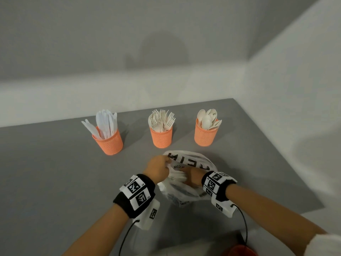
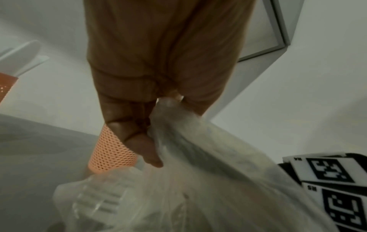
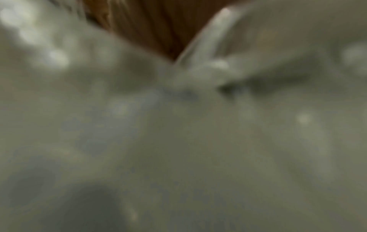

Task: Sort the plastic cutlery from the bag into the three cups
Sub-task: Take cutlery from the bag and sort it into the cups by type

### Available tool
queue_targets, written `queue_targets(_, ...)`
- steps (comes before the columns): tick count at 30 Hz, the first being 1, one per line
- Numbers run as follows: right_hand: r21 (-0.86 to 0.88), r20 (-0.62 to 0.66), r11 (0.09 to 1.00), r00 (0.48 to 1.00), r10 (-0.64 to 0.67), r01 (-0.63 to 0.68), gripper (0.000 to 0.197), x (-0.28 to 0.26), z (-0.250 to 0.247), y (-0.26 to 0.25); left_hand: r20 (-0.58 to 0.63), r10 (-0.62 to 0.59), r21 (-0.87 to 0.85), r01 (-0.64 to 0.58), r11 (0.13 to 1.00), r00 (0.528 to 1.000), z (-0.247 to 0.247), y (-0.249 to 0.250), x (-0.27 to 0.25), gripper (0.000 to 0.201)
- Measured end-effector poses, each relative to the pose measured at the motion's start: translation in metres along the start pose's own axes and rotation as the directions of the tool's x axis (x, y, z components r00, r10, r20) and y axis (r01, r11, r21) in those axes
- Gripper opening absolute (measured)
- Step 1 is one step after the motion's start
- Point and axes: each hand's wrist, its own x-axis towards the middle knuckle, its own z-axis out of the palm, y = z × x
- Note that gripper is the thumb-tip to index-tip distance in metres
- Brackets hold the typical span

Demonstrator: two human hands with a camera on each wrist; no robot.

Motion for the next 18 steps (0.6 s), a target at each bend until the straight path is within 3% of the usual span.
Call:
queue_targets(1, 0.015, -0.021, 0.998, 0.998, 0.06, -0.06, 0.022, -0.003, -0.003, -0.002, -0.011, -0.004, 0.013, 0.004, 1.0, 1.0, -0.003, 0.001, 0.0, 0.043)
queue_targets(4, 0.1, -0.066, 0.986, 0.988, 0.137, -0.131, 0.038, -0.008, -0.01, 0.001, -0.039, -0.015, 0.069, 0.018, 0.997, 0.999, -0.009, 0.002, 0.002, 0.045)
queue_targets(6, 0.094, -0.089, 0.984, 0.984, 0.156, -0.148, 0.035, -0.013, -0.012, 0.002, -0.057, -0.021, 0.11, 0.027, 0.994, 0.998, -0.012, 0.001, 0.003, 0.044)
queue_targets(11, 0.147, -0.169, 0.989, 0.984, 0.056, -0.031, 0.038, -0.022, -0.017, 0.005, -0.069, -0.041, 0.178, 0.053, 0.983, 0.997, -0.017, -0.003, 0.003, 0.039)
queue_targets(15, 0.172, -0.091, 0.984, 0.994, 0.057, -0.04, 0.027, -0.02, -0.02, 0.007, -0.074, -0.049, 0.217, 0.064, 0.974, 0.996, -0.021, -0.002, 0.002, 0.041)
queue_targets(18, 0.126, -0.121, 0.992, 0.993, 0.006, 0.01, 0.023, -0.021, -0.022, 0.006, -0.114, -0.05, 0.255, 0.078, 0.964, 0.992, -0.024, 0.001, 0.0, 0.04)
